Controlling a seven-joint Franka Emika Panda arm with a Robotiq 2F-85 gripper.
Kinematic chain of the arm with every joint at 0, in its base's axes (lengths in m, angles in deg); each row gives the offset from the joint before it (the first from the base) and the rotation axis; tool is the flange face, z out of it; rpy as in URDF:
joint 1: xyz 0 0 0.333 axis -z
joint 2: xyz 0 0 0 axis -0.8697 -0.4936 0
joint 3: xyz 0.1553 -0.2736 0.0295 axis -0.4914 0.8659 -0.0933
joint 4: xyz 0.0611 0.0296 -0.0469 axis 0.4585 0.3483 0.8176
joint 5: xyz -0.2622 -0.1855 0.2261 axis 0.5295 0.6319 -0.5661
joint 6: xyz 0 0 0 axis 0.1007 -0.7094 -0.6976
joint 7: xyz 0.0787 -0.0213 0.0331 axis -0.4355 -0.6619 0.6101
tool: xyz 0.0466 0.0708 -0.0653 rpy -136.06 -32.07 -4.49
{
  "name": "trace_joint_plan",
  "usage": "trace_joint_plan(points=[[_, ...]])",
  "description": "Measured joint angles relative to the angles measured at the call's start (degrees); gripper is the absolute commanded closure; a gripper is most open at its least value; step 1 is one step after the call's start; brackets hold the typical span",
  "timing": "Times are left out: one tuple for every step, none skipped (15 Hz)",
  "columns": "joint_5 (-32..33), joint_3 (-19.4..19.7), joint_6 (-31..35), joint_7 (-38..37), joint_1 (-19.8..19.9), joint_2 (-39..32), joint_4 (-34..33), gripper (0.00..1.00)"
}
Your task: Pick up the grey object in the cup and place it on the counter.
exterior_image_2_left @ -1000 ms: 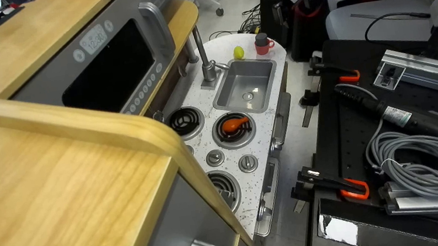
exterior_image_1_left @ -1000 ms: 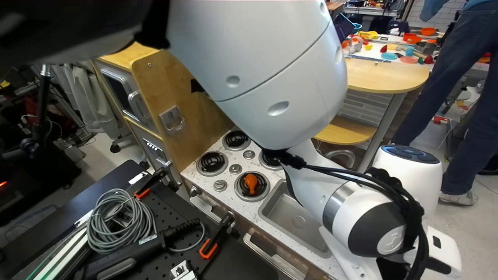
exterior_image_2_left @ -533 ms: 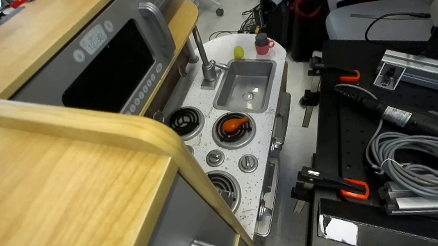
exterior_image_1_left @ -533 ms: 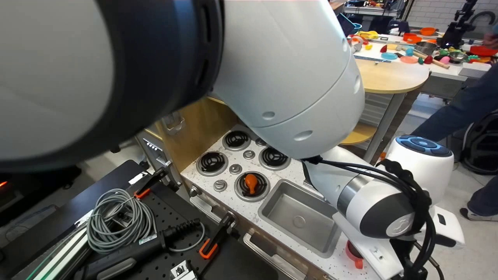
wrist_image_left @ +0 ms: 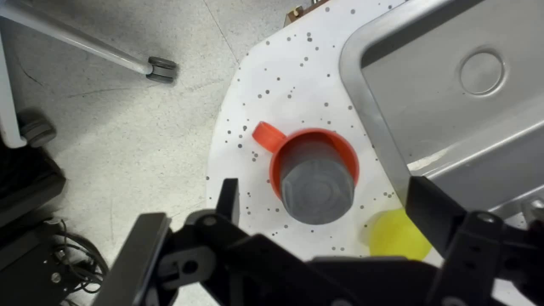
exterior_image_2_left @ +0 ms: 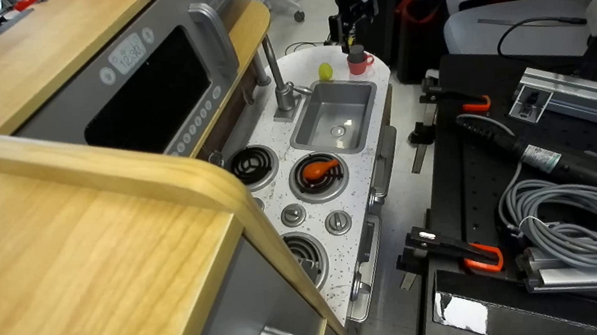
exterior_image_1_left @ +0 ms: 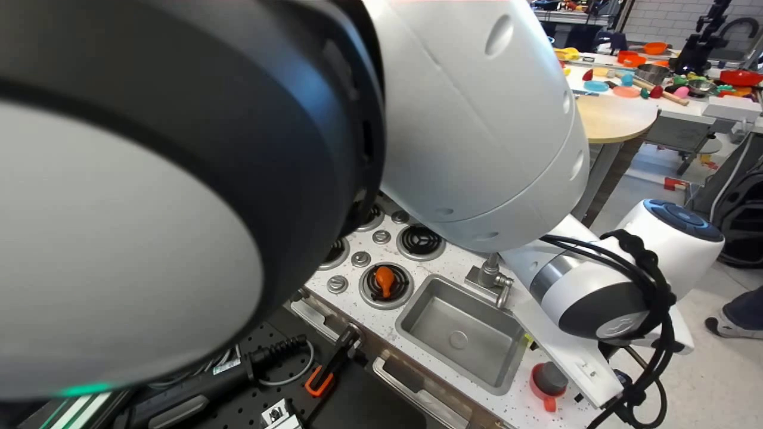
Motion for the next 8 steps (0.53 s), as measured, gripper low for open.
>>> trace_joint_plan(points=[[0.0, -0.2, -0.8, 0.7, 0.0, -0.4, -0.9, 0.00], [0.0, -0.3, -1.4, 1.5, -0.1, -1.0, -1.7, 0.00], [0.0, -0.4, -1.6, 2.5, -0.1, -1.5, -2.4, 0.00], [0.0, -0.5, -1.7, 3.6, -0.2, -2.2, -2.9, 0.00], [0.0, -0.5, -1.8, 4.6, -0.3, -3.0, -3.4, 0.00], [0.1, -0.5, -1.9, 5.5, -0.5, -3.8, -3.9, 0.00], [0.1, -0.5, -2.0, 6.3, -0.6, -4.6, -4.4, 0.00], [0.1, -0.5, -2.2, 6.8, -0.8, -5.5, -4.9, 0.00]])
